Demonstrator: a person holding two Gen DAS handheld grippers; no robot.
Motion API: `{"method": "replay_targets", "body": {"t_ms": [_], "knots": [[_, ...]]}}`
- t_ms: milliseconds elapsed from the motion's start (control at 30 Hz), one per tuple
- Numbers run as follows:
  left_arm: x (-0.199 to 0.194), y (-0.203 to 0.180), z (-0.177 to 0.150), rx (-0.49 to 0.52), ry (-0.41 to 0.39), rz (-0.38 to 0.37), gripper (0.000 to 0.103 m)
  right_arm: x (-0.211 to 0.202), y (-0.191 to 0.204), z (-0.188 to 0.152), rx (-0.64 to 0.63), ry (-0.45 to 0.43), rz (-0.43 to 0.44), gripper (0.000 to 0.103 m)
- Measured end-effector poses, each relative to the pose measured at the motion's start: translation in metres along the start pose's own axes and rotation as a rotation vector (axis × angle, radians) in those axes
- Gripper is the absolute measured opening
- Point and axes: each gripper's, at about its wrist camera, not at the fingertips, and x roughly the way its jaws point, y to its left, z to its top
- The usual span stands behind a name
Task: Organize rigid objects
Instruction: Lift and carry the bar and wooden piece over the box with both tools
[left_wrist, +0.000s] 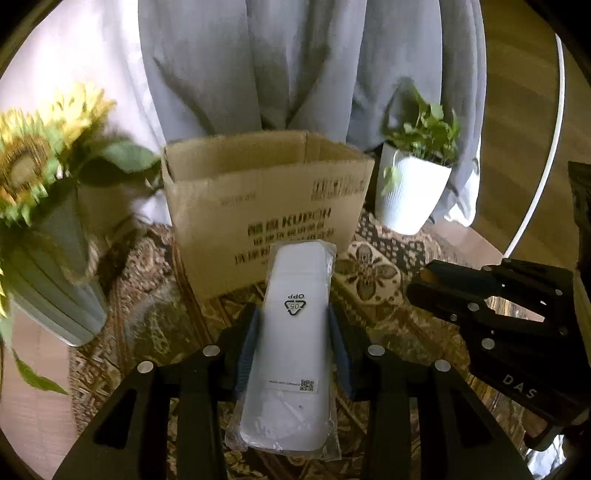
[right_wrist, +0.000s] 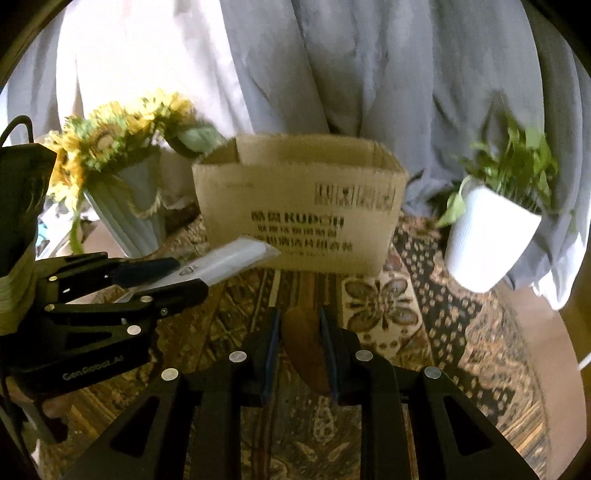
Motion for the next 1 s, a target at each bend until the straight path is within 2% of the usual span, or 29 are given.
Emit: {"method": "replay_targets", "body": {"t_ms": [200,467,767,1000], "knots": [[-0.019,-0.004,0.017,0.021,-0.044,0.034,0.037,-0.014,0.0,0.019,-0.047,-0.055,0.032,0.024],[-0.031,-0.006,0.049,0.047,-0.091,0.036,0.037,-0.027,-0.003,0.05,-0.09,-0.121,0.092,0.024],[-0.024,-0.004,0.092,0.114,-0.096,0.06,0.037,-0.02,-0.008,0.093,-0.146,-0.159,0.128,0.024],[-0.009,0.001,0.129,0.188,-0.062,0.075,0.037,0.001,-0.014,0.128,-0.188,-0.159,0.156,0.024]]}}
